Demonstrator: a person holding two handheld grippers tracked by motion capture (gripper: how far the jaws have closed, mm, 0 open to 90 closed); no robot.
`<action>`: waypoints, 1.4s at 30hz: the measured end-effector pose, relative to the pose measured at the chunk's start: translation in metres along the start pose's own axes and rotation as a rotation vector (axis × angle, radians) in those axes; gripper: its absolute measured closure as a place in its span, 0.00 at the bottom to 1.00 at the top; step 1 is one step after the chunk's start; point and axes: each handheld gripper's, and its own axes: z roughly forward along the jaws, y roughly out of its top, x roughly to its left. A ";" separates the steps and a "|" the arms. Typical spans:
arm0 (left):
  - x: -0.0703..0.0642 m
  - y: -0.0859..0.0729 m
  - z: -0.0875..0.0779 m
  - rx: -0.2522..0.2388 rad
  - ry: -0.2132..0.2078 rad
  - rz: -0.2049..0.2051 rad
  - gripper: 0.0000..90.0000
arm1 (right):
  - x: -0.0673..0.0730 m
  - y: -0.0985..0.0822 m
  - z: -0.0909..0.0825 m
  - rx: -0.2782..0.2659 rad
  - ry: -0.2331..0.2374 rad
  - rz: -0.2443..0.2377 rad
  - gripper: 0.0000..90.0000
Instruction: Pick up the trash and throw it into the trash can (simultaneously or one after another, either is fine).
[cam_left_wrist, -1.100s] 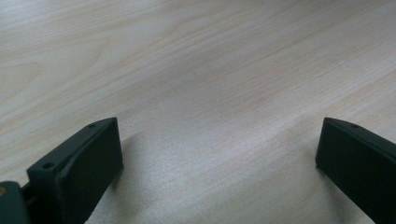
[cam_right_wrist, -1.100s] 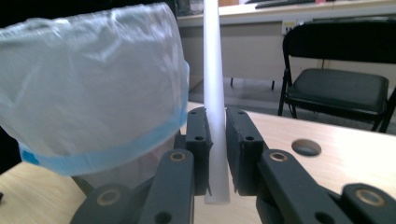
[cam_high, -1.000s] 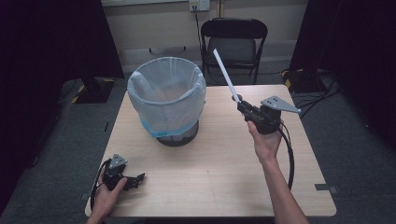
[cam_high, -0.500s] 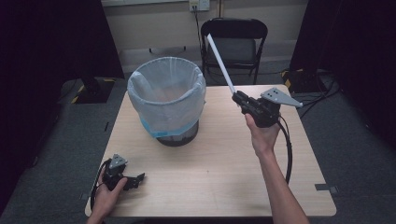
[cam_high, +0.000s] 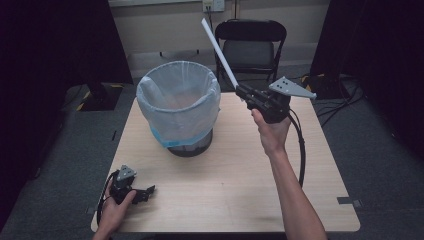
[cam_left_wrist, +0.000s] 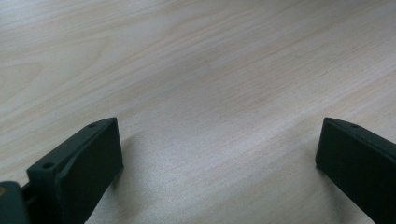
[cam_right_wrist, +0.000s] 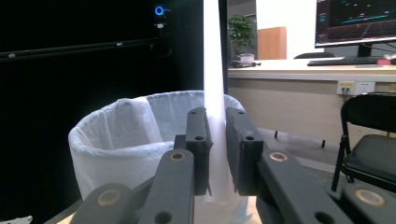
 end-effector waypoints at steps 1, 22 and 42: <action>0.000 0.000 0.000 0.000 -0.001 -0.001 0.00 | 0.001 0.002 0.002 -0.002 0.009 -0.001 0.89; 0.000 0.000 0.000 0.000 -0.001 -0.001 0.00 | 0.018 0.028 0.038 -0.009 0.102 -0.021 0.89; 0.000 0.000 0.000 0.000 -0.001 0.000 0.00 | 0.035 0.042 0.078 0.025 0.160 -0.047 0.89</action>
